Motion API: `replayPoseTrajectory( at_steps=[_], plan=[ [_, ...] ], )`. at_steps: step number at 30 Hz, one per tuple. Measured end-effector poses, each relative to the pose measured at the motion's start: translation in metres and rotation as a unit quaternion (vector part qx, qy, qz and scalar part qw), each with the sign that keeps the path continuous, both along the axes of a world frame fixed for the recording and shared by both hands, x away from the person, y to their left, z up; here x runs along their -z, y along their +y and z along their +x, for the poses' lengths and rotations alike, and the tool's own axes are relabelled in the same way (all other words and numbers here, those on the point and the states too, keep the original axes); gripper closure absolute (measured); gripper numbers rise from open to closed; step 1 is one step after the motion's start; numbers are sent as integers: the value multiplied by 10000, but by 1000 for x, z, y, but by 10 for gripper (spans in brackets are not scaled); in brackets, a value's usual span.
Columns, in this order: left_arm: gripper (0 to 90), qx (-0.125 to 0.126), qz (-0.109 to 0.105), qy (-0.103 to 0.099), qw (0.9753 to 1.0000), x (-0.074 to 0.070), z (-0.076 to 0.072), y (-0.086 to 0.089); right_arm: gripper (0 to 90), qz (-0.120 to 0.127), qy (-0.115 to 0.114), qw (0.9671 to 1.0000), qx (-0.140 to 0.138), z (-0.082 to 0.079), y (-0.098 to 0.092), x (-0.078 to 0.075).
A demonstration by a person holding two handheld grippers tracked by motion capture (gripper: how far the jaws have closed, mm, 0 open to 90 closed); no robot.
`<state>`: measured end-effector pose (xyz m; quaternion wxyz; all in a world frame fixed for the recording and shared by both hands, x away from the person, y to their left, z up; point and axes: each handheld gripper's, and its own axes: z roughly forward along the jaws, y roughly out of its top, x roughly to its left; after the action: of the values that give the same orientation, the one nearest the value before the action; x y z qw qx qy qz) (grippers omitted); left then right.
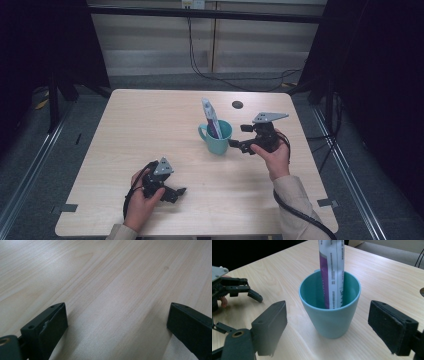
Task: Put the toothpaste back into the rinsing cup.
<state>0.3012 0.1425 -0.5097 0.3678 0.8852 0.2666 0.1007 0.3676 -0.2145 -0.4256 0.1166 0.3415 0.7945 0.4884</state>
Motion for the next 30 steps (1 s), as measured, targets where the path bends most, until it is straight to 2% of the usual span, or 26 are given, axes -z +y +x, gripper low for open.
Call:
replayPoseTrajectory(
  at_steps=[5,9,12,20,30],
  plan=[
    [29,2,1,-1,10000,0,0,0,148,-56,-4,10000,-33,-4,-4,3],
    [28,2,4,1,10000,0,0,0,147,-188,72,9998,-57,-8,-6,8],
    [28,3,-1,1,10000,0,0,0,147,-190,128,9997,-73,-10,-8,13],
    [27,7,8,7,10000,0,0,0,148,-373,179,9991,-84,-19,-12,22],
    [26,10,11,6,10000,0,0,0,148,-571,240,9979,-191,-28,-10,35]
  ],
)
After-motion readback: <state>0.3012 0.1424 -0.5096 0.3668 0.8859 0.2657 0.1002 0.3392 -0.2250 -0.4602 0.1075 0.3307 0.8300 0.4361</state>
